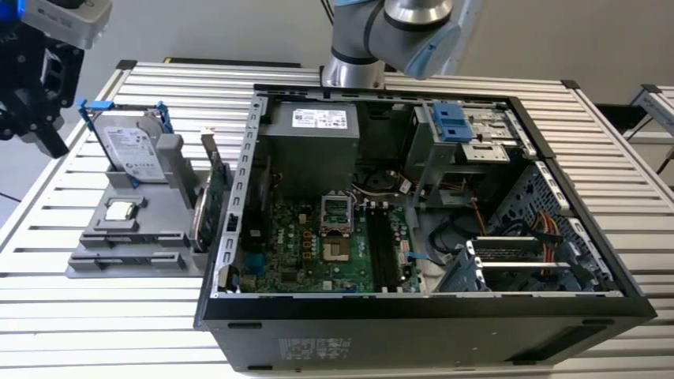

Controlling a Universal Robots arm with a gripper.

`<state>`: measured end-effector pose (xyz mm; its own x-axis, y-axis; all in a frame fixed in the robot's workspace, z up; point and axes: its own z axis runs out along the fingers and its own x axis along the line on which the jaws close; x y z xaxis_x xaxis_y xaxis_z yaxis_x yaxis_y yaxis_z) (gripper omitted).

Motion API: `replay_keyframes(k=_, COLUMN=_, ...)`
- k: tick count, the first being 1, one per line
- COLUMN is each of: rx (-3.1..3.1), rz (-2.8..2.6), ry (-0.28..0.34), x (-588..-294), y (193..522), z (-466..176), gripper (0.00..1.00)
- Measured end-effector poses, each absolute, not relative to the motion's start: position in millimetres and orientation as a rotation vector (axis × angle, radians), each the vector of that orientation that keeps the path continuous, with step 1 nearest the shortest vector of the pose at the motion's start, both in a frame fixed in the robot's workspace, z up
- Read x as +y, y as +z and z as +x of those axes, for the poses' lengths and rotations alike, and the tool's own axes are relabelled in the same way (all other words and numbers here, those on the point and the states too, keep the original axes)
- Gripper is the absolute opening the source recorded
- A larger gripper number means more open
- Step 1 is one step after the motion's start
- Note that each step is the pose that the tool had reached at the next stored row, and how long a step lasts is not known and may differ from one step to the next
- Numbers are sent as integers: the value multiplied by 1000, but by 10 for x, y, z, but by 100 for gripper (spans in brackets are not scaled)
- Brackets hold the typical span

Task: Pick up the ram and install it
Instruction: 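Pick up the ram and move it above insertion slot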

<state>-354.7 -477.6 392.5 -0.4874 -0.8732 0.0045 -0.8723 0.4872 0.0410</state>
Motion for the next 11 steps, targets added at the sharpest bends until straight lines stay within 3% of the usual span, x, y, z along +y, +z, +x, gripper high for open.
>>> replay_keyframes(k=11, rx=-2615, rz=1693, ry=-50, x=-4758, y=3925, z=-3547, gripper=0)
